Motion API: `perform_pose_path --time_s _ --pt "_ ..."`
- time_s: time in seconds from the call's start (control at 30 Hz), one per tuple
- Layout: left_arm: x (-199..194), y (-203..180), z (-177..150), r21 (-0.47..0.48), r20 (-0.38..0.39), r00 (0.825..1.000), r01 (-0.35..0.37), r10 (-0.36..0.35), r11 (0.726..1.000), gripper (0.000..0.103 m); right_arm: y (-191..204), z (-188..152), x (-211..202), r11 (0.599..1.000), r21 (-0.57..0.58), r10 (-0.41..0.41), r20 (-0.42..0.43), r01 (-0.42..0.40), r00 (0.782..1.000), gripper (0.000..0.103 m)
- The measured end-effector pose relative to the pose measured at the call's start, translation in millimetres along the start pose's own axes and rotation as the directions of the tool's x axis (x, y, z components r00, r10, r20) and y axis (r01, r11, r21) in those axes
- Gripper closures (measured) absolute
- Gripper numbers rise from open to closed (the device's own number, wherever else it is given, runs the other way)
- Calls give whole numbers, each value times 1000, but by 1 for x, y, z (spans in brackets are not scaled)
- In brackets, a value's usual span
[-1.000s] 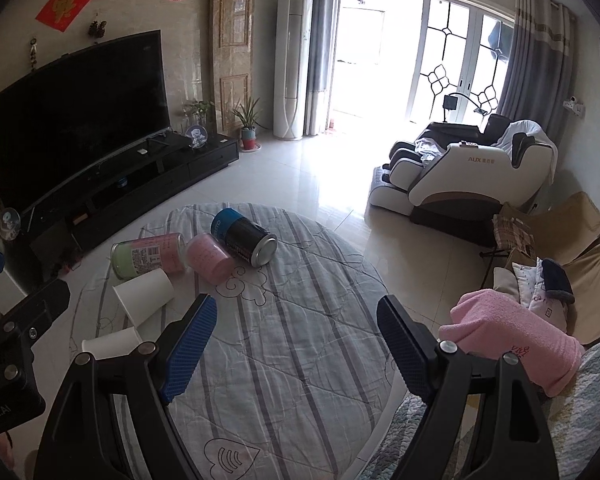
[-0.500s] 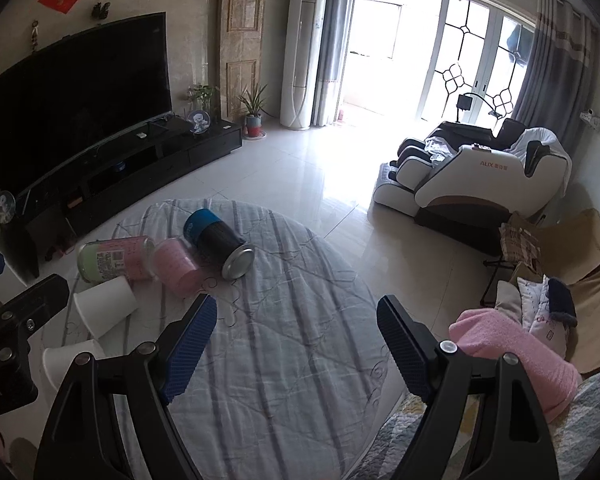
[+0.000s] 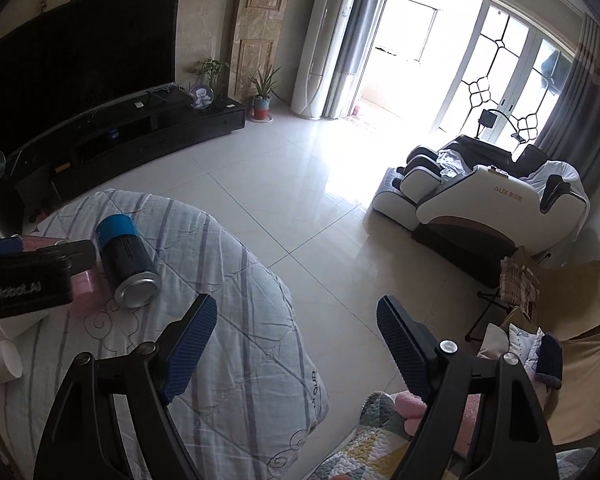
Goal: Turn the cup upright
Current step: 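Move the left gripper toward the blue-and-black cup lying on its side, then close the left gripper around the blue-and-black cup's body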
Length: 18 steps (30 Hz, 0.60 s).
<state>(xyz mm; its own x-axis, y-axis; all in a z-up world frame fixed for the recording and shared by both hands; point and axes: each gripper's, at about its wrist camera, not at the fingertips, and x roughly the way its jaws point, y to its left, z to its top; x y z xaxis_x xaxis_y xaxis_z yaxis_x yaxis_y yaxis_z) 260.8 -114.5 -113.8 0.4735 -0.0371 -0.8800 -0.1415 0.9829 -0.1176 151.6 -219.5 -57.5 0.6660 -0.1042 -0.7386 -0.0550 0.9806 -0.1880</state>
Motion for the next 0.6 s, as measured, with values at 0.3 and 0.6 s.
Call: perform_pose_path --time_s 0.3,0.6 --pt "69 -31 42 -152 -64 996 -71 62 986 0 -26 12 51 998 -37 45 -61 -48 997 20" --pt "124 -16 58 -290 -154 979 -171 131 942 0 -33 17 87 995 -64 69 -129 -78 989 20"
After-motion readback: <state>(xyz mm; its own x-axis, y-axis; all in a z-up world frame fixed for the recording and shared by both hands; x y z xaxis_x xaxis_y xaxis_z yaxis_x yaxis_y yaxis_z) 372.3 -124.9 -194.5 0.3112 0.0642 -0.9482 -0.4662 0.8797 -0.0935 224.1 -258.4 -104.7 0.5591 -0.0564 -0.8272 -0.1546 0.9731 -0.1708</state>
